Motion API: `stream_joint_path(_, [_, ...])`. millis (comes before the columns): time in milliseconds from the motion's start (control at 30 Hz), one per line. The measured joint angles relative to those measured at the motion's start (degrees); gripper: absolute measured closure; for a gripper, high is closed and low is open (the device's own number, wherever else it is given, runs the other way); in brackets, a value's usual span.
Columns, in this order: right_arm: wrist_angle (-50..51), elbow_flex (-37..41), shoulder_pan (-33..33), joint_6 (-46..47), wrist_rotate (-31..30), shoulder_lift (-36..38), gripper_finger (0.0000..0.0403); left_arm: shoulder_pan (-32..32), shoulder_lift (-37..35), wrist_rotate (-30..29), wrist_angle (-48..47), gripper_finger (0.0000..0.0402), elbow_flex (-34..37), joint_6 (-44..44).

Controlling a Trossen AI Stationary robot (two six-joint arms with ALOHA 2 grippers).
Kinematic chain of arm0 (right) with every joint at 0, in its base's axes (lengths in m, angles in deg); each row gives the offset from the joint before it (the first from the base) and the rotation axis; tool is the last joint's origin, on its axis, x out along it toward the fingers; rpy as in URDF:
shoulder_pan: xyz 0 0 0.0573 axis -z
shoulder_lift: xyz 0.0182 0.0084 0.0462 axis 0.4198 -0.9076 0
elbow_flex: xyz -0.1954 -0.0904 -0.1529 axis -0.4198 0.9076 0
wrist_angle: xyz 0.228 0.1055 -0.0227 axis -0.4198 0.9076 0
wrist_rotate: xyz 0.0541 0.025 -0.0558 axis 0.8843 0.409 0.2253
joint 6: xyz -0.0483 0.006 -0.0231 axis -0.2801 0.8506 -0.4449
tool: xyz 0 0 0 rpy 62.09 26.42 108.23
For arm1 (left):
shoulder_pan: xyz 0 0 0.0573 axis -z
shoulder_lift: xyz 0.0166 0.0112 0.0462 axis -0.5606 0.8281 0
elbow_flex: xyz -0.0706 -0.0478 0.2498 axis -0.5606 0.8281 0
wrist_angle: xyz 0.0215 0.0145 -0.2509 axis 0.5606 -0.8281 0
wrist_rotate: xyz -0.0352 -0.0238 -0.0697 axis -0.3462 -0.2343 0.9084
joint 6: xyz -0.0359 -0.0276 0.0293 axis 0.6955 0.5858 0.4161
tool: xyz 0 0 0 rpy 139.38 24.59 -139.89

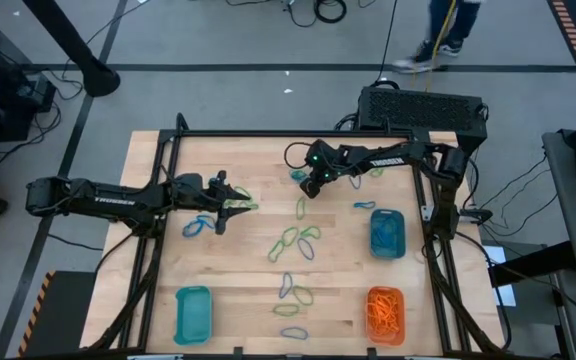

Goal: Sort rubber bands into baskets
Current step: Put the blue rubber band into the dark blue bin

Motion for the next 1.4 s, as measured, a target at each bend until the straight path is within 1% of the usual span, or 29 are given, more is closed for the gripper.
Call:
stream_joint_path(300, [-1.62,0.00,-0.36,0.40,-0.27,4.49,0.0402,0.00,0.00,0.01,0.01,0.0244,0.00,-0.34])
stream_joint_path(533, [1.70,0.00,-3.71,0.80,4.52,10.82,0.0402,0.17,0.00,2.91,0.12,0.0244,0.00,-1.32])
stream_joint_path(700, [10.27,-0.04,-7.23,2.72,4.83,16.78,0.0403,0.22,0.00,3.09,0.26,0.0244,0.00,-0.25])
stream_joint_path(900, [23.06,-0.04,-11.45,9.12,5.84,24.14,0.0403,1.74,-0.02,5.87,2.82,0.0244,0.00,0.19])
stream_joint_path(1000, [29.42,-0.04,-14.15,12.93,8.01,27.00,0.0403,3.03,-0.02,6.29,4.01,0.0244,0.00,0.21])
stream_joint_path(1233, [41.27,-0.04,-20.69,22.89,9.01,30.31,0.0402,5.33,-0.02,6.36,5.76,0.0244,0.00,0.21])
stream_joint_path(1400, [50.02,-0.04,-24.40,28.72,8.98,30.56,0.0402,6.01,-0.02,6.35,6.04,0.0244,0.00,0.21])
